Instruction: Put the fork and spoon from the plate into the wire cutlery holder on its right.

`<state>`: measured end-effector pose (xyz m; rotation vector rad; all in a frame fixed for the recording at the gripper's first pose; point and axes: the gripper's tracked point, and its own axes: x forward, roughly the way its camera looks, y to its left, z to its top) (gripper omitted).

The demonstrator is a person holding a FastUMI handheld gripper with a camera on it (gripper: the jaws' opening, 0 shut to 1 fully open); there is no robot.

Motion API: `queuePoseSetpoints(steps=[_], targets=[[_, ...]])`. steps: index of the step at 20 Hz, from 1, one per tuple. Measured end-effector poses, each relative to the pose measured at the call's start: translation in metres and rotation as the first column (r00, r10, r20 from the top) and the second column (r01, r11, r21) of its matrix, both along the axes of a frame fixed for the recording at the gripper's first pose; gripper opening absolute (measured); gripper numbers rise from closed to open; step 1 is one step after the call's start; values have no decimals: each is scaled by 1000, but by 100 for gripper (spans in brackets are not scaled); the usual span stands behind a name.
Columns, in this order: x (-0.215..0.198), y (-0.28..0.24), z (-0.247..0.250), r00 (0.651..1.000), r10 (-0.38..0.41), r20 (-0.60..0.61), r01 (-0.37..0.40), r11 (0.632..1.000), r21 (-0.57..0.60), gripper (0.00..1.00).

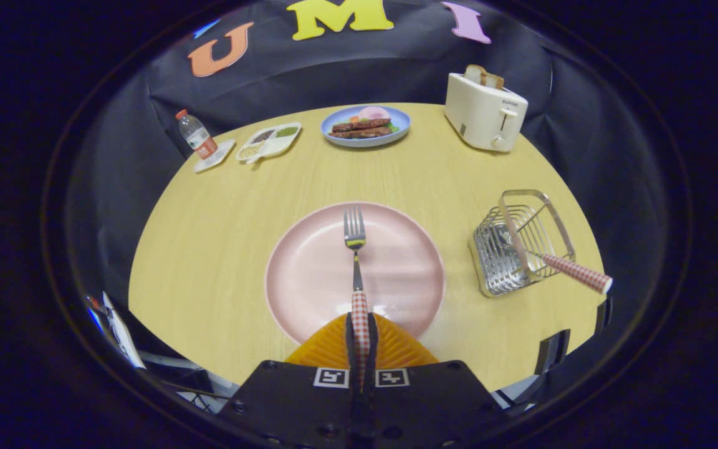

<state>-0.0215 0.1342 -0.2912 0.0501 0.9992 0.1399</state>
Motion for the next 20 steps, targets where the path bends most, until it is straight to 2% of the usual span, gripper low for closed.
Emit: queuePoseSetpoints(steps=[4, 9, 12, 15, 20], targets=[[0, -28, 61, 999, 23, 29, -25, 999, 46, 0], [6, -100, 105, 999, -28, -21, 29, 998, 48, 1], [4, -139, 118, 998, -35, -57, 35, 999, 1, 0], [-6, -166, 124, 995, -1, -97, -4, 999, -52, 1], [-26, -189, 104, 960, 32, -278, -57, 995, -83, 0]])
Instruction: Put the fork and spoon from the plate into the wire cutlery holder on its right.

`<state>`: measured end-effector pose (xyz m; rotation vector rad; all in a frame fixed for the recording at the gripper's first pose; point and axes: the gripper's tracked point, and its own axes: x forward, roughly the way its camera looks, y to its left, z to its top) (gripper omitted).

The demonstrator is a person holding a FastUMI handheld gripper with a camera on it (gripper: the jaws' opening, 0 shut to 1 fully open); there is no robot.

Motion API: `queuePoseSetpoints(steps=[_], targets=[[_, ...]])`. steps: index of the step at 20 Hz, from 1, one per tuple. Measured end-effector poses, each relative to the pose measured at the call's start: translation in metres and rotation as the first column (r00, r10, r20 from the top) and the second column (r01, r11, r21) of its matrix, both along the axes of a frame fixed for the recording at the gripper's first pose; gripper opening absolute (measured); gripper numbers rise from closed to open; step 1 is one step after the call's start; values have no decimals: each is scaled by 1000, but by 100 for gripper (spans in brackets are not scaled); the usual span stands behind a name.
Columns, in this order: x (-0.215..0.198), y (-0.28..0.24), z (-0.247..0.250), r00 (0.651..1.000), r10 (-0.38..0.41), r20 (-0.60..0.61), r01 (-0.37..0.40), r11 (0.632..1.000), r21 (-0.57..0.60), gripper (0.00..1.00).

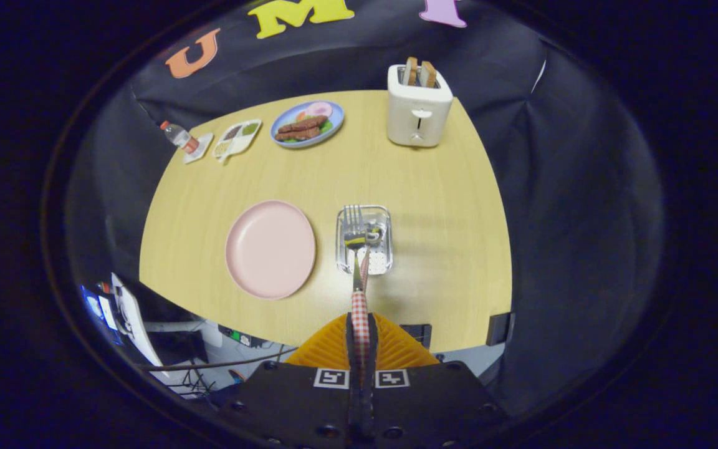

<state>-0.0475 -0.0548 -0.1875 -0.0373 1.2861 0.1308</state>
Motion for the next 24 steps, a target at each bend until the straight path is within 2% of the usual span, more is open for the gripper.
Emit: queuePoseSetpoints(steps=[3, 5, 9, 15, 19, 24], targets=[[0, -5, -5, 989, -31, -143, 33, 999, 6, 0], [3, -2, -11, 969, -72, -238, 78, 997, 15, 1], [12, 5, -11, 926, -87, -367, 96, 995, 8, 1], [26, 12, -13, 883, -146, -447, 145, 989, -38, 1], [39, 21, -14, 884, -137, -447, 130, 990, -47, 1], [53, 26, -18, 881, -137, -453, 126, 991, -54, 7]])
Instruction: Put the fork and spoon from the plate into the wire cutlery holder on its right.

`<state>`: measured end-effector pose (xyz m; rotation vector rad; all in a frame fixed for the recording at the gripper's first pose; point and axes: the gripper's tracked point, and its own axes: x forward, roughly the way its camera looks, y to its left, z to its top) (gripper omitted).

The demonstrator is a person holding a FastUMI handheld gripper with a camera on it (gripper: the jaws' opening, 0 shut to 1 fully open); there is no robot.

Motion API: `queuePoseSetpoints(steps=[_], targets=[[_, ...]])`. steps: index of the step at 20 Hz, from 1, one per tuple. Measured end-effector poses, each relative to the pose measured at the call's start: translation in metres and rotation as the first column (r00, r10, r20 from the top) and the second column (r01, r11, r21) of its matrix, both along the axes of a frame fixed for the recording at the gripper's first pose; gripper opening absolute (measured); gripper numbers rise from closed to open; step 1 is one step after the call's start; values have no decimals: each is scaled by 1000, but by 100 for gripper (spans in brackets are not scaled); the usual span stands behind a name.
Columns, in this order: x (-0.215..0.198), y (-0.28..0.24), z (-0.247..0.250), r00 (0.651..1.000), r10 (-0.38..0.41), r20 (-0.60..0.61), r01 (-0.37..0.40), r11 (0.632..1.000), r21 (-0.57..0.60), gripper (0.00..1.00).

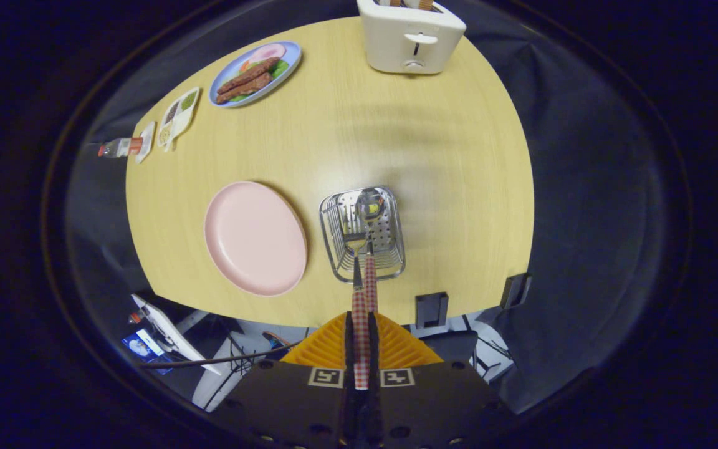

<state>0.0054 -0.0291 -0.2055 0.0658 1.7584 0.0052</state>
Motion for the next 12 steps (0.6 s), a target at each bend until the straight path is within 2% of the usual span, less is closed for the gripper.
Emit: queuePoseSetpoints(steps=[5, 6, 7, 8, 9, 10, 12], targets=[[8, 4, -4, 1000, -9, -10, 9, 1000, 14, 8], [10, 5, -3, 1000, -7, 8, 6, 1000, 16, 17], [15, 6, -2, 999, -14, 34, 13, 1000, 26, 19], [19, 7, 0, 998, -17, 54, 15, 999, 31, 30], [23, 5, 1, 996, -18, 84, 15, 999, 31, 33], [29, 5, 3, 992, -16, 124, 13, 999, 32, 41], [38, 6, 13, 974, 21, 227, -28, 999, 28, 58]])
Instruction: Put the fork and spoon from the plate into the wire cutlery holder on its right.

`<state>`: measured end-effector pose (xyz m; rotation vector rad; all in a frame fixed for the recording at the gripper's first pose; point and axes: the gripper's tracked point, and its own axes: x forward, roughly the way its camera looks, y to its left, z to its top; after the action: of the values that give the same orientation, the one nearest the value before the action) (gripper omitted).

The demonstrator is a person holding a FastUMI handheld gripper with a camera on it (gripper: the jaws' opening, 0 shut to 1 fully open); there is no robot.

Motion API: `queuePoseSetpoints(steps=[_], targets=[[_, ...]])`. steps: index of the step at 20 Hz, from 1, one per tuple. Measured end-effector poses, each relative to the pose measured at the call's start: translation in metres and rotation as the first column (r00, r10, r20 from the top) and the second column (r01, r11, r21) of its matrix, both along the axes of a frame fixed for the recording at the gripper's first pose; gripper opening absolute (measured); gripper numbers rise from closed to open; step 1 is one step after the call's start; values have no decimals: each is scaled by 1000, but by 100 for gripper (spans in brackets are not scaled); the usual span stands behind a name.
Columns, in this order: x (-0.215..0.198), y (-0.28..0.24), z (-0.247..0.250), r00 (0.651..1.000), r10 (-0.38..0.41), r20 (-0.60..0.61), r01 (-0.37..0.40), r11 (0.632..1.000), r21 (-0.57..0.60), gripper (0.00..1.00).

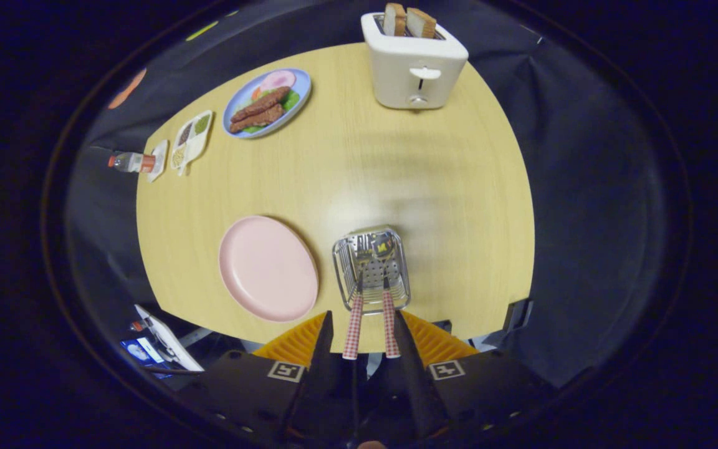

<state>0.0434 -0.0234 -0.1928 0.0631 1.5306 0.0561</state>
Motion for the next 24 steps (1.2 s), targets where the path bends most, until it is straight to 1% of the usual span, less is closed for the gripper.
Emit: queuePoseSetpoints(steps=[2, 4, 5, 7, 8, 10, 12, 13, 14, 17, 18, 19, 20, 22, 24], targets=[[10, 2, 11, 993, 29, 112, -30, 1000, 1, 66], [17, 12, 26, 970, 50, 237, -55, 998, 15, 75], [23, 16, 34, 950, 56, 307, -65, 998, 18, 77], [28, 23, 54, 892, 53, 449, -75, 997, 32, 80], [30, 27, 65, 855, 48, 516, -78, 996, 38, 81], [22, 32, 84, 771, 34, 636, -81, 996, 46, 85], [5, 35, 105, 677, 14, 736, -81, 995, 55, 85], [-5, 33, 113, 623, 0, 782, -74, 996, 59, 85], [-13, 33, 121, 580, -10, 814, -69, 996, 62, 85], [-31, 30, 137, 461, -27, 887, -53, 997, 58, 87], [-36, 29, 146, 408, -27, 912, -49, 998, 51, 87], [-42, 26, 152, 364, -22, 931, -44, 998, 41, 87], [-48, 24, 157, 332, -19, 943, -35, 999, 32, 89], [-62, 21, 165, 269, -63, 961, -10, 998, 68, 92], [-69, 15, 172, 196, -88, 977, 6, 996, 89, 92]])
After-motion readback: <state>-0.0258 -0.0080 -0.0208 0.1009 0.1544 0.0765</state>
